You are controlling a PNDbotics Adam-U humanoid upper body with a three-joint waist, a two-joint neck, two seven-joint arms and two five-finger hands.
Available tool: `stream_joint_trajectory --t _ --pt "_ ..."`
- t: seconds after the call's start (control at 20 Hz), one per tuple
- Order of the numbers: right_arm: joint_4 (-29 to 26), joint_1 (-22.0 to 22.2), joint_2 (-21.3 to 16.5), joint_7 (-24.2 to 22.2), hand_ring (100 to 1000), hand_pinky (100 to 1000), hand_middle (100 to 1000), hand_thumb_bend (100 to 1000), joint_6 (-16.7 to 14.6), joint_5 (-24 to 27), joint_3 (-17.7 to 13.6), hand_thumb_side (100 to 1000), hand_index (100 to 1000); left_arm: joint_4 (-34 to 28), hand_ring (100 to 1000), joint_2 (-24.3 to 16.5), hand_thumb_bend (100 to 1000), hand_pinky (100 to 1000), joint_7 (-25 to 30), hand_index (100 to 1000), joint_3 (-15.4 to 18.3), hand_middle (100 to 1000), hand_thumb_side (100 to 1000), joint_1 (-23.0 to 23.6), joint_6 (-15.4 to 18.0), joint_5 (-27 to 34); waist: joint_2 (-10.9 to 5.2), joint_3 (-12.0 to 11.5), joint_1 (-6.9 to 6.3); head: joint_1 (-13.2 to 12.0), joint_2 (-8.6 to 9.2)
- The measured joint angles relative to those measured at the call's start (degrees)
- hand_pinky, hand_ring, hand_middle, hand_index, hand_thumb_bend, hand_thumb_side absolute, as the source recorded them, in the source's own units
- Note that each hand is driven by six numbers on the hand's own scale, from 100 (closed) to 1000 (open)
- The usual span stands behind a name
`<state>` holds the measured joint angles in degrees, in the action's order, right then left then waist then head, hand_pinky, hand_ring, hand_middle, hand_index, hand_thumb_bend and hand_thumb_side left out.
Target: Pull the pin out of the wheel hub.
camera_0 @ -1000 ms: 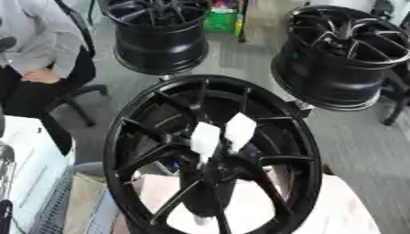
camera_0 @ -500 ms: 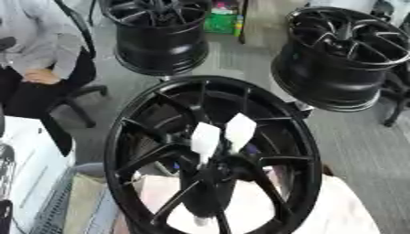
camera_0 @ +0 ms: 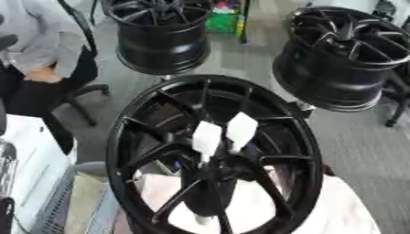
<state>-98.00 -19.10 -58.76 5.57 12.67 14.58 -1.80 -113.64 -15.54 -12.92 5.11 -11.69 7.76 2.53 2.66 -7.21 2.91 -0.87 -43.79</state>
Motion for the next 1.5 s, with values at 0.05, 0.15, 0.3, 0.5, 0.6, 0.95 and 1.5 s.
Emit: stream_joint_trajectory --t 0.05,0.15,0.3,0.5,0.6,0.95,1.5 --pt "0.0 0.0 0.0 0.0 678 765 639 100 0.0 0.0 0.0 419 695 0.0 837 0.0 100 760 0.0 844 0.0 659 691 0.0 0.0 0.0 0.0 -0.04 0.0 -0.03 0.0" --pt "0.0 0.0 0.01 0.0 678 765 639 100 0.0 0.0 0.0 419 695 0.0 836 0.0 100 760 0.0 844 0.0 658 691 0.0 0.0 0.0 -0.01 -0.19 0.0 -0.08 0.0" --pt "0.0 0.02 0.04 0.03 678 764 639 100 -0.03 0.01 0.0 417 695 0.0 836 0.02 100 760 -0.01 844 0.0 659 692 0.0 0.01 -0.01 -0.02 -0.25 0.01 0.14 0.0" --pt "0.0 0.32 0.06 0.08 677 764 639 100 -0.06 0.01 -0.01 418 695 0.0 837 0.03 100 760 -0.04 844 0.01 660 688 0.0 0.01 -0.02 -0.08 -0.27 0.01 0.48 0.0" --pt "0.0 0.44 0.06 0.11 677 764 638 100 -0.09 0.02 -0.01 417 694 0.0 837 0.03 100 760 -0.07 844 0.01 660 689 0.0 0.02 -0.03 -0.1 -0.27 0.0 0.54 -0.01" --pt "0.0 0.47 0.09 0.43 677 764 638 100 -0.15 0.14 -0.07 413 694 0.0 837 0.03 102 760 -0.07 844 0.01 661 686 0.0 0.02 -0.03 -0.2 -0.35 -0.02 0.48 -0.01" --pt "0.0 0.46 0.53 0.64 676 764 638 100 -0.17 0.14 -0.32 413 694 0.0 836 0.03 101 759 -0.07 844 0.01 660 686 0.0 0.02 -0.03 -0.19 -0.57 -0.02 -0.18 0.01"
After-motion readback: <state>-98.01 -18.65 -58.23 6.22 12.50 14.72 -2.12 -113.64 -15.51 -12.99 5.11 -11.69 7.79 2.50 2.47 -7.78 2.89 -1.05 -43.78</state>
